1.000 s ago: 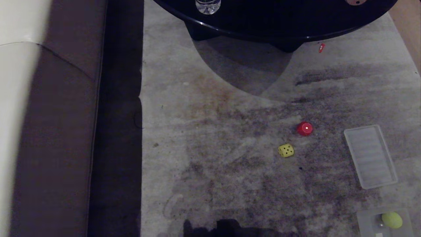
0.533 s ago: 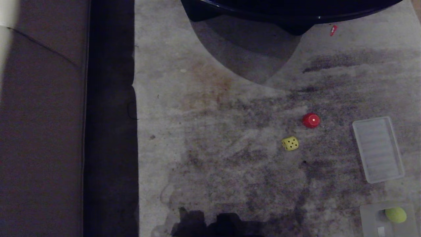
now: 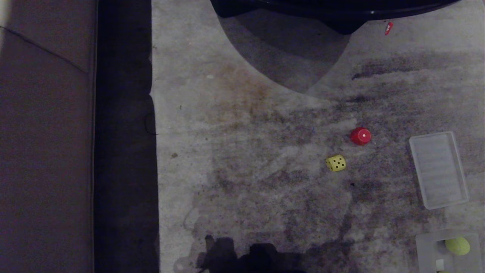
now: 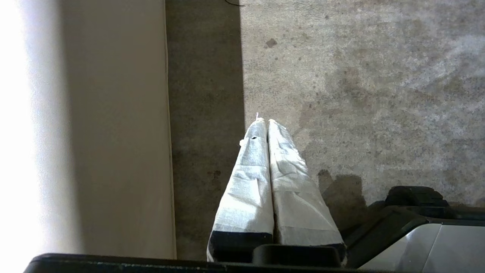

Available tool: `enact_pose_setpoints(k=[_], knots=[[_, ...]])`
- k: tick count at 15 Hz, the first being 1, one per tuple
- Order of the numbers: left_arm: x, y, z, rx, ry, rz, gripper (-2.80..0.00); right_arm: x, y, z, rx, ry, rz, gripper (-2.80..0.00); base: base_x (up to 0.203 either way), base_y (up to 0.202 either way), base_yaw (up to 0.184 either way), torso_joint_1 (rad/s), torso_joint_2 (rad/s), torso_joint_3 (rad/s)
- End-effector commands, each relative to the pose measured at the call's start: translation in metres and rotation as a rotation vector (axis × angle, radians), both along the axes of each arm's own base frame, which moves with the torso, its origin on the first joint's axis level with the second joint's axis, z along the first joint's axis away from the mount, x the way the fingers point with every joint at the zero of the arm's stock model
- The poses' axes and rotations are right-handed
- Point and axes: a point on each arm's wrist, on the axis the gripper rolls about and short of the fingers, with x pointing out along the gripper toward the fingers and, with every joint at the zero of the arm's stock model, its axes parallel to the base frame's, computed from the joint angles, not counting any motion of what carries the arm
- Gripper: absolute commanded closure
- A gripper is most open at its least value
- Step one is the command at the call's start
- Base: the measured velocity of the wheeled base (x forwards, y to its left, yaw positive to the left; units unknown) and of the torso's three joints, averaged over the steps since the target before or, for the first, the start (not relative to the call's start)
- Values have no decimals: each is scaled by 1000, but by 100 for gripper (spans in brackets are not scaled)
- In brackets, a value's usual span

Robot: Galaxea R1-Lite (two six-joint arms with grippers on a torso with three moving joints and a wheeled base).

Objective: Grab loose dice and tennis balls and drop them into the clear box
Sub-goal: Find toys out of the box, then pick up toys out of the box

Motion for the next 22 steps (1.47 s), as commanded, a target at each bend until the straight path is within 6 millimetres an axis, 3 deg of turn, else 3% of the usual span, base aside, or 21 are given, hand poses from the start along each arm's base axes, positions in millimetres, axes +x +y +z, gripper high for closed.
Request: enact_pose_setpoints(k=[1, 4, 6, 11, 15, 18, 22], knots=[[0, 0, 0, -3, 1, 1, 0, -3, 0, 8, 1, -30, -1, 0, 0, 0, 0, 0, 0, 0], [0, 0, 0, -4, 2, 1, 0, -8, 0, 54, 2, -30, 0, 0, 0, 0, 0, 0, 0, 0], [0, 0, 0, -4, 3, 1, 0, 3, 0, 80, 3, 76, 1, 0, 0, 0, 0, 0, 0, 0], [0, 0, 0, -4, 1, 1, 0, 79, 2, 97, 31, 432, 48, 0, 0, 0, 0, 0, 0, 0], [0, 0, 0, -4, 1, 1, 0, 163, 7, 84, 92, 562, 65, 0, 0, 0, 0, 0, 0, 0], [0, 0, 0, -4, 3, 1, 0, 222, 17, 54, 107, 621, 93, 0, 0, 0, 0, 0, 0, 0], [0, 0, 0, -4, 2, 1, 0, 284, 31, 20, 108, 656, 125, 0, 0, 0, 0, 0, 0, 0]])
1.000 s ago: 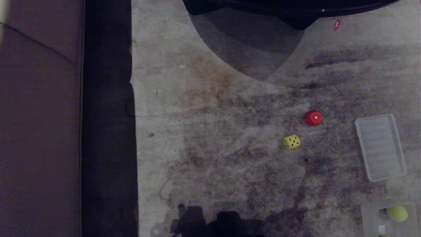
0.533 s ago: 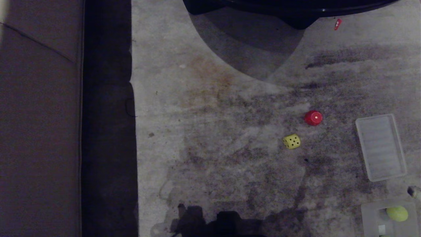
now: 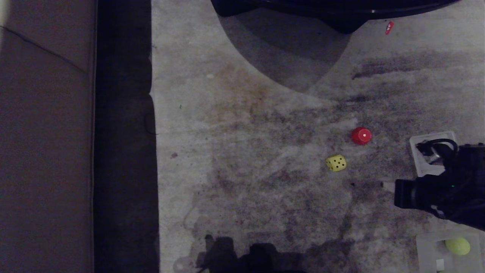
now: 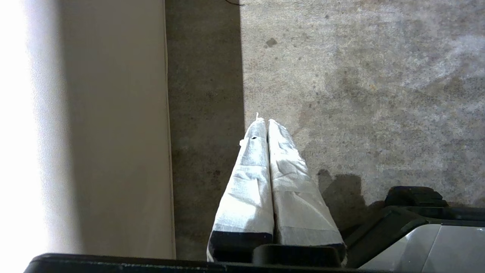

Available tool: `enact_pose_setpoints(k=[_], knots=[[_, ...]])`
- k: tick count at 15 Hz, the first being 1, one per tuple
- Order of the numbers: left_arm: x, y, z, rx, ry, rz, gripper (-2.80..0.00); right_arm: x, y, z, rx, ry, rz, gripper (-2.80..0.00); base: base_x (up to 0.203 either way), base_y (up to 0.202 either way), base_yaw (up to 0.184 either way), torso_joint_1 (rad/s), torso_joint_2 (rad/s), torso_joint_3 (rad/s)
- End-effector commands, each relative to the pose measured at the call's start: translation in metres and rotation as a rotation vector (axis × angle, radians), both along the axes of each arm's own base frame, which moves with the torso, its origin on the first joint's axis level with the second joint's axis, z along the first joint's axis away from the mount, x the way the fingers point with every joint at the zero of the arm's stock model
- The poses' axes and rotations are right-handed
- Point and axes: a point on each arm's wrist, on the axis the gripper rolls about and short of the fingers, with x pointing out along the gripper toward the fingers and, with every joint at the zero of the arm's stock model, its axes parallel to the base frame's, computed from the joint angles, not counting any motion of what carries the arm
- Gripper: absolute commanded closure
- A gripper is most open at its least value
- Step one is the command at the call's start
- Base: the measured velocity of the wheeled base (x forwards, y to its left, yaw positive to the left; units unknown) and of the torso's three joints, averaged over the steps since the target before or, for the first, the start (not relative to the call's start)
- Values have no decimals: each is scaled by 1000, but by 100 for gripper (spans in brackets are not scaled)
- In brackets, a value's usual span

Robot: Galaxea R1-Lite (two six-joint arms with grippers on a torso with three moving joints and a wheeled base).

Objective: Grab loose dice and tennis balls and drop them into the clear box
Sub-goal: Pick up toys out of the box

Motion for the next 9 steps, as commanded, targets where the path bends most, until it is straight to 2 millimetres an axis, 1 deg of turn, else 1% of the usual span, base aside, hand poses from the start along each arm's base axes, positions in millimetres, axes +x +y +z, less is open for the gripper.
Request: enact_pose_setpoints(k=[1, 2, 3, 4, 7, 9], knots=[[0, 0, 0, 0, 2, 1, 0, 47, 9, -44, -10, 133, 17, 0, 0, 0, 0, 0, 0, 0], [0, 0, 0, 0, 3, 1, 0, 61, 12, -50, -10, 134, 21, 0, 0, 0, 0, 0, 0, 0], [0, 0, 0, 0, 3, 1, 0, 72, 13, -50, -7, 118, 22, 0, 0, 0, 0, 0, 0, 0], [0, 0, 0, 0, 1, 1, 0, 79, 14, -52, -5, 113, 33, -280, 0, 0, 0, 0, 0, 0], [0, 0, 0, 0, 2, 1, 0, 93, 12, -64, -83, 124, 74, -280, 0, 0, 0, 0, 0, 0], [0, 0, 0, 0, 3, 1, 0, 98, 1, -63, -146, 104, 84, -280, 0, 0, 0, 0, 0, 0]])
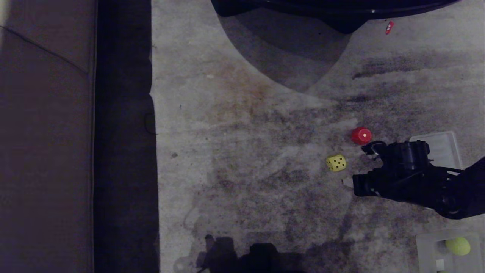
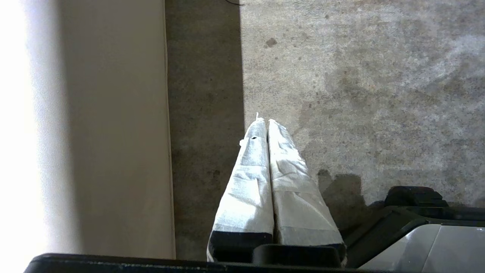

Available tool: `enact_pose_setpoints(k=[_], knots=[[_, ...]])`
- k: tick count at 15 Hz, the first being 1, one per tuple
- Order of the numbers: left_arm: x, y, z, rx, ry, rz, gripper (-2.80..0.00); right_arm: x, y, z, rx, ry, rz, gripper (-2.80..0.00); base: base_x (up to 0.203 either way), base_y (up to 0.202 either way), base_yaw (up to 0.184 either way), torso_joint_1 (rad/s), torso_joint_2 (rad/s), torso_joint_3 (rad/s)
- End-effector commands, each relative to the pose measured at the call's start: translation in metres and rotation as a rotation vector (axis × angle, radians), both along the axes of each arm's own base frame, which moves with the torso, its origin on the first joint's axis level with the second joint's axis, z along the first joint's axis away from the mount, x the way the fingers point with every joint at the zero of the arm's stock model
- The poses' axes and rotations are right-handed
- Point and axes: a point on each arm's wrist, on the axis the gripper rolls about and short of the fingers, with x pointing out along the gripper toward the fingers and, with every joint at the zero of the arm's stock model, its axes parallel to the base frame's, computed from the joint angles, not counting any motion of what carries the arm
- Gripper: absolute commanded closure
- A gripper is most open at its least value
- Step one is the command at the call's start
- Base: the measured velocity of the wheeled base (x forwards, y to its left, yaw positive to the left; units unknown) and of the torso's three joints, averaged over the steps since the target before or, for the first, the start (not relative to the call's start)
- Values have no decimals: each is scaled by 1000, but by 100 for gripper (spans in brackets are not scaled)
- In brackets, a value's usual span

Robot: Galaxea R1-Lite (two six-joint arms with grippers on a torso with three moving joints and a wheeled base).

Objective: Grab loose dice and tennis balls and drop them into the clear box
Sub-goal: Pick up toys out of the box

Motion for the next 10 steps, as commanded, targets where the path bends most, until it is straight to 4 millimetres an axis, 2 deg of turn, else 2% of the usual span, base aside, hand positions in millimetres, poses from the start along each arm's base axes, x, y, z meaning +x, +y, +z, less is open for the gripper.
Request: enact_pose_setpoints(k=[1, 5, 10], knots=[[0, 0, 0, 0, 2, 1, 0, 9, -15, -8, -86, -3, 20, -280, 0, 0, 0, 0, 0, 0], [0, 0, 0, 0, 1, 1, 0, 20, -23, -29, -119, 39, 38, -280, 0, 0, 0, 0, 0, 0], [0, 0, 0, 0, 2, 1, 0, 38, -21, -36, 20, 17, 208, -280, 0, 0, 0, 0, 0, 0]])
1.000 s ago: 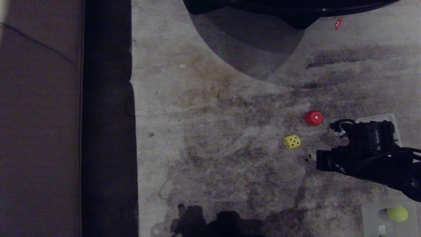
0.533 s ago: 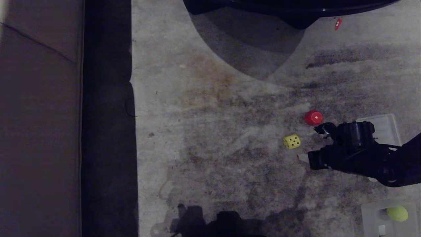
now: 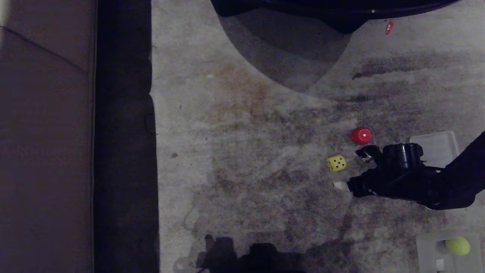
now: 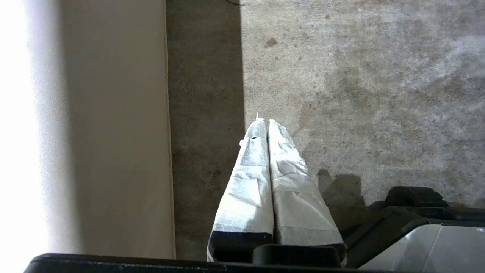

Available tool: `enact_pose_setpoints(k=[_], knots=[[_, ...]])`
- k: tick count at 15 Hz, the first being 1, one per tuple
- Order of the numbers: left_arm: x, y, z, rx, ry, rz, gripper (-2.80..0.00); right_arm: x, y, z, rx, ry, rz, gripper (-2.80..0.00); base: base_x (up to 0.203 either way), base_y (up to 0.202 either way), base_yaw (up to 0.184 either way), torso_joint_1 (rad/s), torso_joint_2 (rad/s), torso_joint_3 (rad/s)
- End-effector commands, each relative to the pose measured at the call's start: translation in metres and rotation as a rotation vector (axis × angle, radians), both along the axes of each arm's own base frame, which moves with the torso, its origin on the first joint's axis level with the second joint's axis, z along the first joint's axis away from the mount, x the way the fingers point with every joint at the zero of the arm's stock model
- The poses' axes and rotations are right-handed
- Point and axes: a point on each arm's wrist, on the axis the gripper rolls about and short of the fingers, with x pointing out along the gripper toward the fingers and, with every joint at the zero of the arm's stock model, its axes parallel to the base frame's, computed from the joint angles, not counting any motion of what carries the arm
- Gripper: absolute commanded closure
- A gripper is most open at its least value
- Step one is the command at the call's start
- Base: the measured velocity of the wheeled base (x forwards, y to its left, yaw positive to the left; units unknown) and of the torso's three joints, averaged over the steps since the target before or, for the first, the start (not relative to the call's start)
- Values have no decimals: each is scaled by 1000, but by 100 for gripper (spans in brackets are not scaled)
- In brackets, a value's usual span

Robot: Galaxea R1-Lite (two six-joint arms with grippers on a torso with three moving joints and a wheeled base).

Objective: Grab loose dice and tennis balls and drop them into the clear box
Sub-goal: Pick up toys out of the box

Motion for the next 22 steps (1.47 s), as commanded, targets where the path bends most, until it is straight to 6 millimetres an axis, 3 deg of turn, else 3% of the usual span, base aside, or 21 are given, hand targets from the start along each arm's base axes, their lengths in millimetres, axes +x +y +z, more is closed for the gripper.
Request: enact_pose_setpoints(k=[1, 4, 8, 16, 22], knots=[[0, 0, 0, 0, 2, 1, 0, 11, 0, -11, 11, 6, 25, -280, 0, 0, 0, 0, 0, 0], [0, 0, 0, 0, 2, 1, 0, 26, -2, -24, -21, -31, 45, -280, 0, 0, 0, 0, 0, 0], [0, 0, 0, 0, 1, 1, 0, 38, -15, -18, -88, -98, 62, -280, 0, 0, 0, 0, 0, 0], [0, 0, 0, 0, 3, 1, 0, 57, -12, -26, -85, -143, 130, -280, 0, 0, 0, 0, 0, 0], [0, 0, 0, 0, 1, 1, 0, 65, -12, -19, -93, -184, 130, -280, 0, 0, 0, 0, 0, 0]])
